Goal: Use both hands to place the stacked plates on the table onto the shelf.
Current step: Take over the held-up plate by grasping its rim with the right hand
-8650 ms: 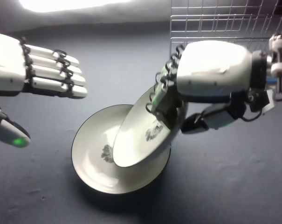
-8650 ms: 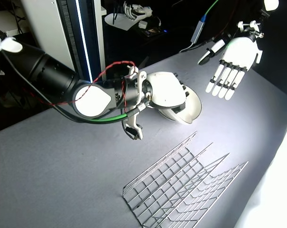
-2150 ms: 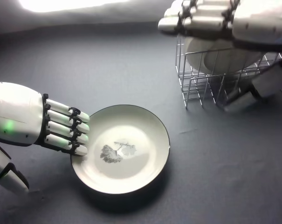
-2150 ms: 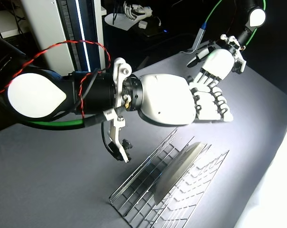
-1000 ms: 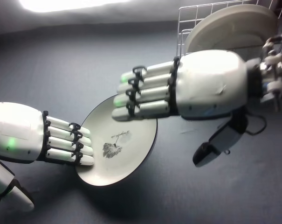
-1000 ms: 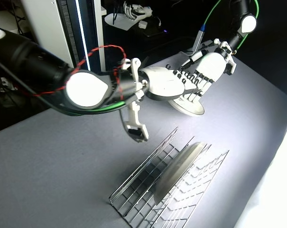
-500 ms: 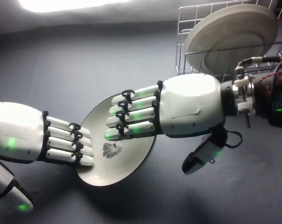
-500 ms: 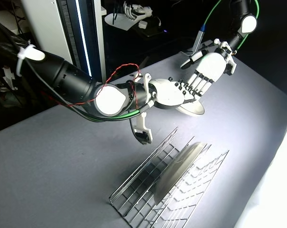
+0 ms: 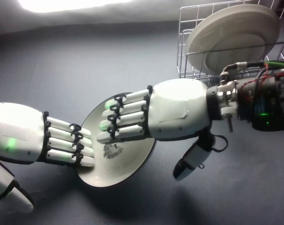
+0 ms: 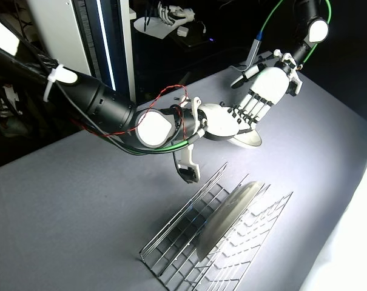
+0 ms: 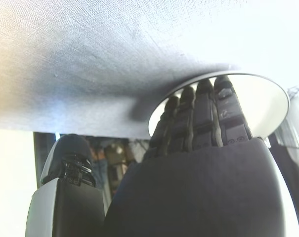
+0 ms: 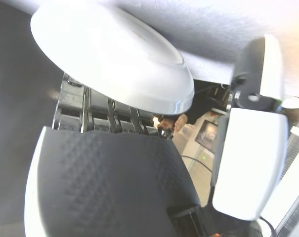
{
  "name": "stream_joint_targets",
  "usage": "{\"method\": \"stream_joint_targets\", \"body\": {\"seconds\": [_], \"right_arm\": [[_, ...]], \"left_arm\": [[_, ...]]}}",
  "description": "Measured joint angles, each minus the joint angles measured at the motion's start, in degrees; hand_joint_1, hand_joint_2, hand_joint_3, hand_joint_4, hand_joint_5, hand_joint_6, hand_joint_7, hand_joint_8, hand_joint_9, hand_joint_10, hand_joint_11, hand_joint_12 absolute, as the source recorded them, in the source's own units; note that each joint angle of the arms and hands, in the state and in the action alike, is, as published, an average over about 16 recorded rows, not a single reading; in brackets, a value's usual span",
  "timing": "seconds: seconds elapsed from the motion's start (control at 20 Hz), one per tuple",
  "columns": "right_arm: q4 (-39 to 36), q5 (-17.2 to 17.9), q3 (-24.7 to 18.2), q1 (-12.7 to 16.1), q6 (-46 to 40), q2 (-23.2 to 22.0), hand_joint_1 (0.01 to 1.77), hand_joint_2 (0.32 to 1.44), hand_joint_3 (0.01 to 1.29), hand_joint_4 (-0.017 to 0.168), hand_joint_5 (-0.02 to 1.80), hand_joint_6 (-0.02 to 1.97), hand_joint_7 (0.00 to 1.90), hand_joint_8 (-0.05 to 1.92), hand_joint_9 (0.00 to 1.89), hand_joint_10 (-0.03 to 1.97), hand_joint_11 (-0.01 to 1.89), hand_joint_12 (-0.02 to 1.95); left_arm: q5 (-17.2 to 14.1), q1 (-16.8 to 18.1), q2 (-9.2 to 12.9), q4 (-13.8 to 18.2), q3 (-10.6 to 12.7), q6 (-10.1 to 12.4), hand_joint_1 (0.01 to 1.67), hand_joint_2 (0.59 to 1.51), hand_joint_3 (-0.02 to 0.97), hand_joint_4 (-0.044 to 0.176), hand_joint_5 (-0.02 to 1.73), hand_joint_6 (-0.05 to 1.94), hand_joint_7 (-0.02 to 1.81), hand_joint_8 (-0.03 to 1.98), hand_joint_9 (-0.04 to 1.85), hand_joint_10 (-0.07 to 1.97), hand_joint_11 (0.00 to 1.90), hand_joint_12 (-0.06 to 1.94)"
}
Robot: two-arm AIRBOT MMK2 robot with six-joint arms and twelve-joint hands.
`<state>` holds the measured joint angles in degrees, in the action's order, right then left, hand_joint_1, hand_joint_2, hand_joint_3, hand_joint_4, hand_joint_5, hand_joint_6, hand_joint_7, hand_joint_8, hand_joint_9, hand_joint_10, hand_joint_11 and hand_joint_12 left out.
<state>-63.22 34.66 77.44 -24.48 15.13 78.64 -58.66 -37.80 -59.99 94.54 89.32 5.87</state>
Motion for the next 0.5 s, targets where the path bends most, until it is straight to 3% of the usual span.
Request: {"method": "stream_joint_targets", "body": {"seconds": [0.3,0.5], "right_arm": [[0.1,-1.0,1.7,0.0,0.0,2.5,0.96,0.84,0.01,0.002,0.02,0.02,0.01,-0.01,0.01,-0.01,0.02,-0.01],[0.2,-1.3,3.1,-0.1,0.0,4.0,0.99,0.88,0.01,0.003,0.05,0.02,0.04,-0.01,0.03,0.0,0.02,0.12]], "left_arm": [[0.0,0.1,0.0,0.1,0.0,0.0,0.01,1.17,0.019,-0.012,-0.01,-0.03,0.0,-0.01,0.01,-0.01,0.01,-0.03],[-0.1,0.2,-0.1,0.2,0.1,0.0,0.01,1.171,0.019,-0.012,-0.01,-0.03,0.0,-0.01,0.01,-0.01,0.01,-0.03]]}}
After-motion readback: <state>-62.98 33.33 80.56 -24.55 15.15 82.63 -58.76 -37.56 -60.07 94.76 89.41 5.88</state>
